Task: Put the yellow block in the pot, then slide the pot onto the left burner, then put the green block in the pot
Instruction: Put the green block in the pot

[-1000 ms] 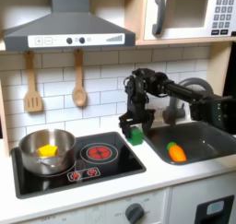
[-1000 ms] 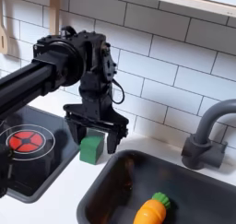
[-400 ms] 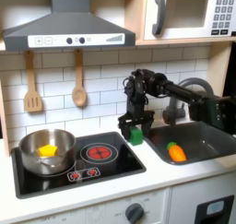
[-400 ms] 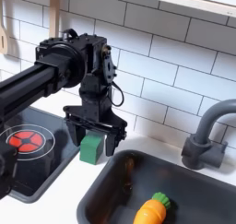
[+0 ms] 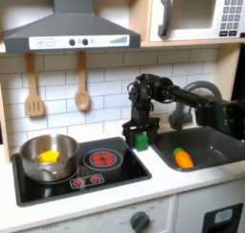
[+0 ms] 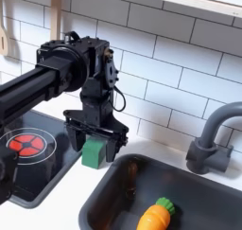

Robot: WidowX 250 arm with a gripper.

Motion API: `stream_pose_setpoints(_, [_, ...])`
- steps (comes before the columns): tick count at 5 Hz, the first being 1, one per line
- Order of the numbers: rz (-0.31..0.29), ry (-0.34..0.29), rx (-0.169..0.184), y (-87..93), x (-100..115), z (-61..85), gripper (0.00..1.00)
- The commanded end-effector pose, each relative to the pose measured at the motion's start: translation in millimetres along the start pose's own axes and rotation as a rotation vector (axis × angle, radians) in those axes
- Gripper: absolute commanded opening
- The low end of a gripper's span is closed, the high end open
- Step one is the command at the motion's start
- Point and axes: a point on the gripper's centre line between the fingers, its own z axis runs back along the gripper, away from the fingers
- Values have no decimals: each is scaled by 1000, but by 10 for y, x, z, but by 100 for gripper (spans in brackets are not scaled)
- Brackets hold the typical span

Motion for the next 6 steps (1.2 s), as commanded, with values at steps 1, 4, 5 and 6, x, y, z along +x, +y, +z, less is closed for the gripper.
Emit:
stream_pose_setpoints(1, [-1, 14, -1, 14, -46, -50, 100])
stream_pose_setpoints(4, [-42, -9, -11, 8, -25, -19, 0])
stream_pose_setpoints(5, [-54, -33, -31, 11, 27, 107, 0])
stream_pose_setpoints(6, [-36, -29, -56, 69, 54, 147, 0])
